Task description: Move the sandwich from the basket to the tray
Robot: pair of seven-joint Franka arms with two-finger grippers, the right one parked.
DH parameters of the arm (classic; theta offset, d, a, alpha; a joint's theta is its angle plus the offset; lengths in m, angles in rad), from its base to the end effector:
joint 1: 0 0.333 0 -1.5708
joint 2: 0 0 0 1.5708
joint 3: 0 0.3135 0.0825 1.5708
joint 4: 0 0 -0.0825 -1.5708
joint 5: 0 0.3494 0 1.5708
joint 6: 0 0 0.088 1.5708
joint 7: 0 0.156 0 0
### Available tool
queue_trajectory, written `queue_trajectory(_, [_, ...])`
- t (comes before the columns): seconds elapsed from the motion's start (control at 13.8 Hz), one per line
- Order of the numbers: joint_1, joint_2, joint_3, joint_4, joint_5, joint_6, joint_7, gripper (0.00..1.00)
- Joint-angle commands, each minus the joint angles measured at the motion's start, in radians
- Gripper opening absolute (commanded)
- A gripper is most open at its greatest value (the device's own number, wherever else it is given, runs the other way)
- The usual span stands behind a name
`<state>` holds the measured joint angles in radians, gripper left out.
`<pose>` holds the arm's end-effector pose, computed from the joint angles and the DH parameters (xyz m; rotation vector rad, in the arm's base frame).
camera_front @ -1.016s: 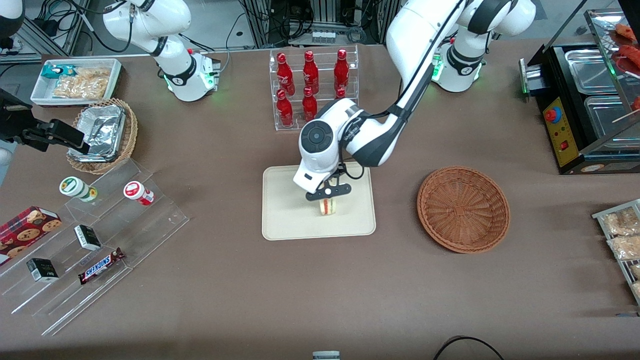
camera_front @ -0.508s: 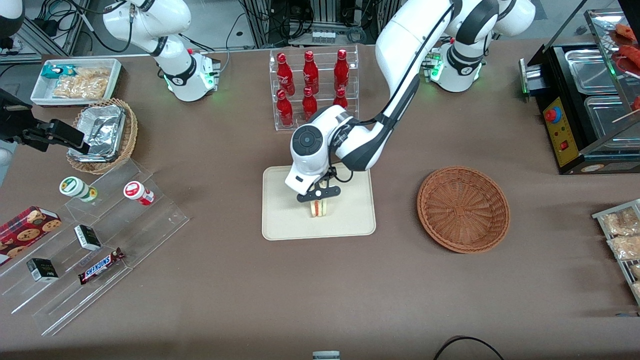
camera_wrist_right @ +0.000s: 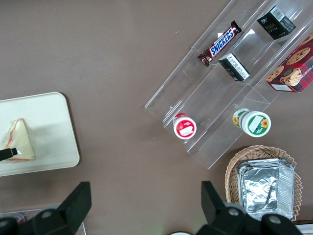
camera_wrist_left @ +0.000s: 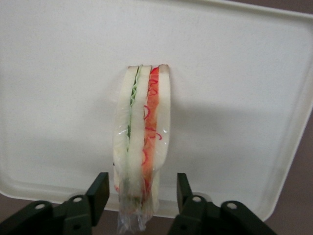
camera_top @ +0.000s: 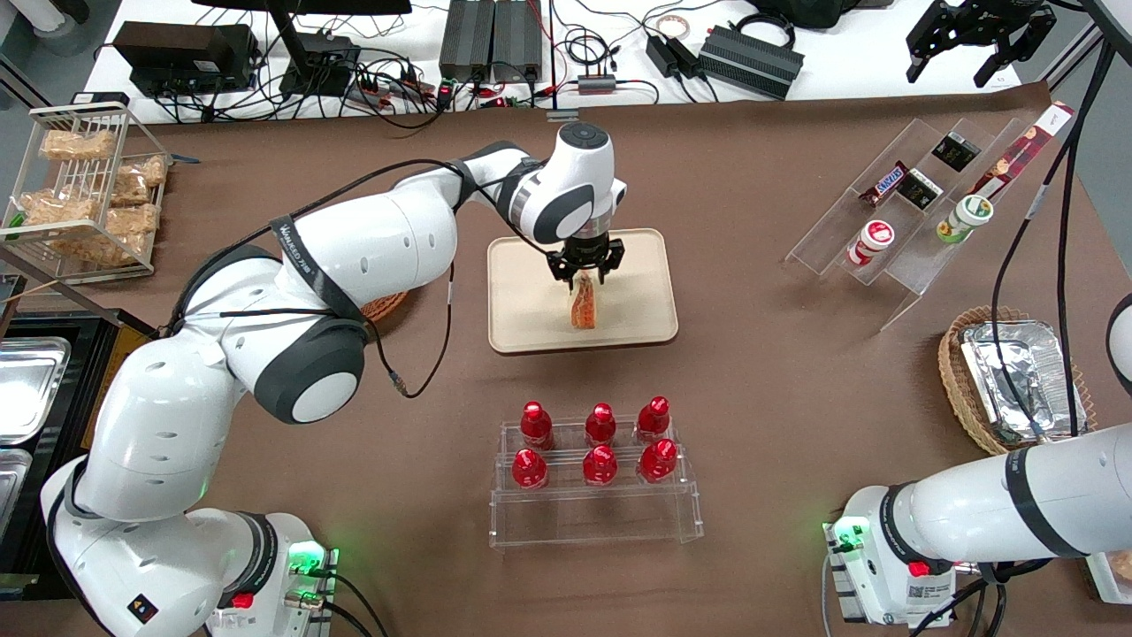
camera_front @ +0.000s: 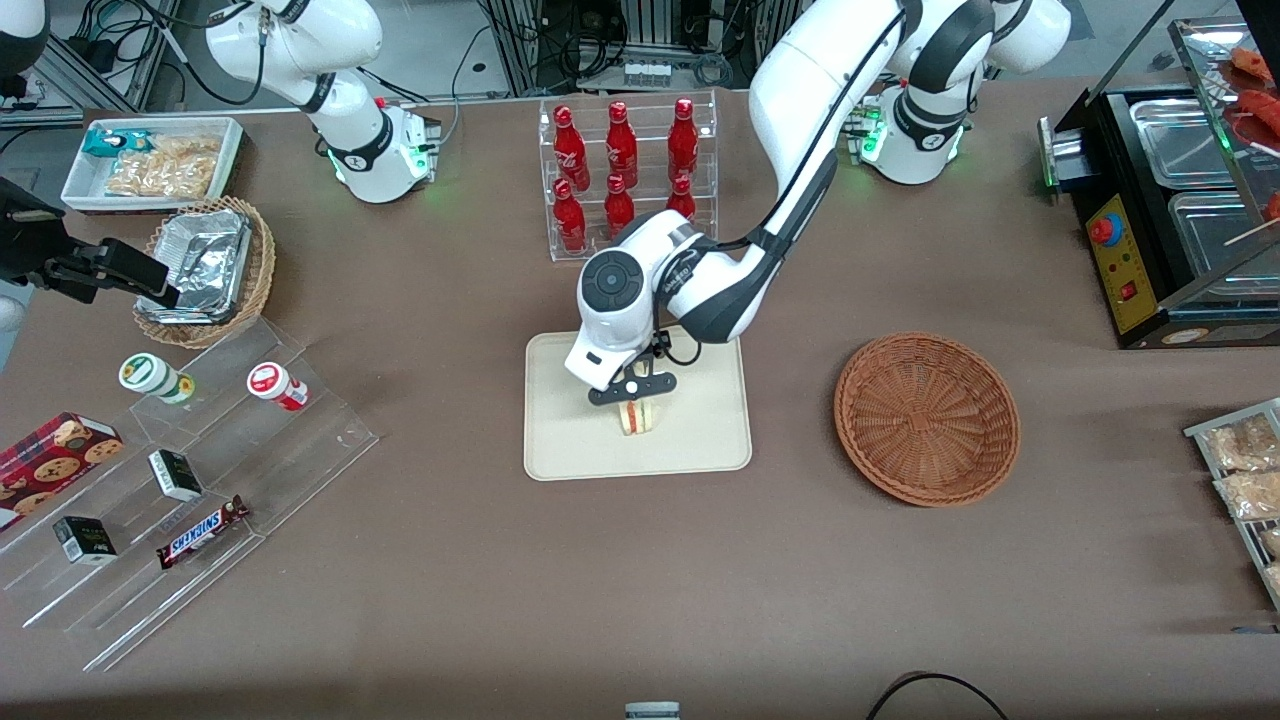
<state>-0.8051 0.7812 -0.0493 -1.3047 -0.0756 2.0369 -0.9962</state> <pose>0.4621 -0.5319 0.2381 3.1000 0.2968 -0.1719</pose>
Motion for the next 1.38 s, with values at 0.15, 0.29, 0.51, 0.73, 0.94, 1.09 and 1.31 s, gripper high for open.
queue_trajectory(0.15, [0.007, -0.128, 0.020, 0.001, 0.003, -0.147, -0.001, 1.00])
queue_trajectory(0.29, [0.015, -0.187, 0.055, -0.016, 0.032, -0.216, 0.042, 1.00])
queue_trajectory(0.51, [0.076, -0.232, 0.078, -0.024, 0.020, -0.305, 0.050, 1.00])
queue_trajectory(0.73, [0.164, -0.284, 0.078, -0.076, 0.025, -0.330, 0.079, 1.00])
queue_trajectory(0.94, [0.249, -0.371, 0.078, -0.189, 0.022, -0.328, 0.240, 1.00])
queue_trajectory(1.09, [0.305, -0.422, 0.078, -0.247, 0.020, -0.328, 0.338, 1.00])
queue_trajectory(1.31, [0.397, -0.476, 0.078, -0.286, 0.019, -0.371, 0.479, 1.00])
